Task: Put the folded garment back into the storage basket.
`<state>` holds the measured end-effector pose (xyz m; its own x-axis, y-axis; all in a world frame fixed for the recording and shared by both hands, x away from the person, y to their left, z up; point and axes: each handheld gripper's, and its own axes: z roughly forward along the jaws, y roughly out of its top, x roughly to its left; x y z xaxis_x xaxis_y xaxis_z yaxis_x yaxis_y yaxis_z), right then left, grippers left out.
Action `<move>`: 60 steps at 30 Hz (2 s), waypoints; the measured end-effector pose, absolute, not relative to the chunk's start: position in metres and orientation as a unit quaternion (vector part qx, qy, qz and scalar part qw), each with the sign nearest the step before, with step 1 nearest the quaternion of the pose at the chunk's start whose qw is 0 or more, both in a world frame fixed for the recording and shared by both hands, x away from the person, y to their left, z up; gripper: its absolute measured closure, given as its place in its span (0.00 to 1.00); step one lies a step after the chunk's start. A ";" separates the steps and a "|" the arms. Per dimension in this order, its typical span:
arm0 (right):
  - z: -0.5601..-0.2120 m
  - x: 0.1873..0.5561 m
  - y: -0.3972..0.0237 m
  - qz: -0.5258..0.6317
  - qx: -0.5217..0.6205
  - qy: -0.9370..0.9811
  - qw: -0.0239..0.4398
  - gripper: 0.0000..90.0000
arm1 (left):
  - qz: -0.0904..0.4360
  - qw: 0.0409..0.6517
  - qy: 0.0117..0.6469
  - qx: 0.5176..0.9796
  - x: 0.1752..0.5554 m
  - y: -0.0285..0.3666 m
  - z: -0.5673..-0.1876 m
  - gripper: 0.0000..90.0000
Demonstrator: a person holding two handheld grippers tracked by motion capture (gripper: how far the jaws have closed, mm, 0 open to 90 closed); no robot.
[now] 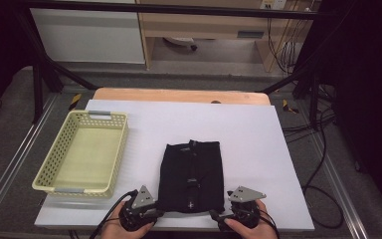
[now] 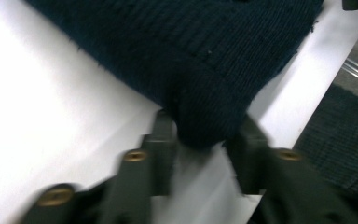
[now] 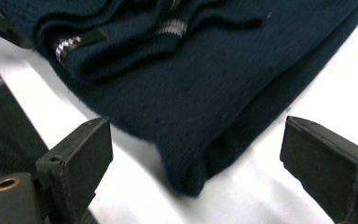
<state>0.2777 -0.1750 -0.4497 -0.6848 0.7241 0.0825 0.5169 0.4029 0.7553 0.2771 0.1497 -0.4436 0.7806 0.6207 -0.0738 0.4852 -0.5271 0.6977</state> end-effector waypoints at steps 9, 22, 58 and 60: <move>-0.456 0.281 -0.173 0.377 0.382 0.835 0.119 0.16 | 0.108 0.388 0.378 0.833 0.271 0.173 -0.438 0.24; -0.455 0.288 -0.170 0.373 0.346 0.851 0.130 0.67 | 0.131 0.417 0.388 0.812 0.275 0.168 -0.429 0.15; -0.452 0.283 -0.172 0.364 0.321 0.864 0.135 0.88 | 0.190 0.467 0.392 0.769 0.325 0.161 -0.408 0.10; -0.453 0.283 -0.172 0.365 0.321 0.863 0.136 0.88 | 0.192 0.468 0.390 0.769 0.331 0.157 -0.409 0.10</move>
<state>0.2833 -0.1717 -0.4530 -0.7573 0.6530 -0.0006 0.4543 0.5274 0.7179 0.3315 0.1575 -0.4085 0.6222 0.7798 -0.0690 0.4200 -0.2581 0.8700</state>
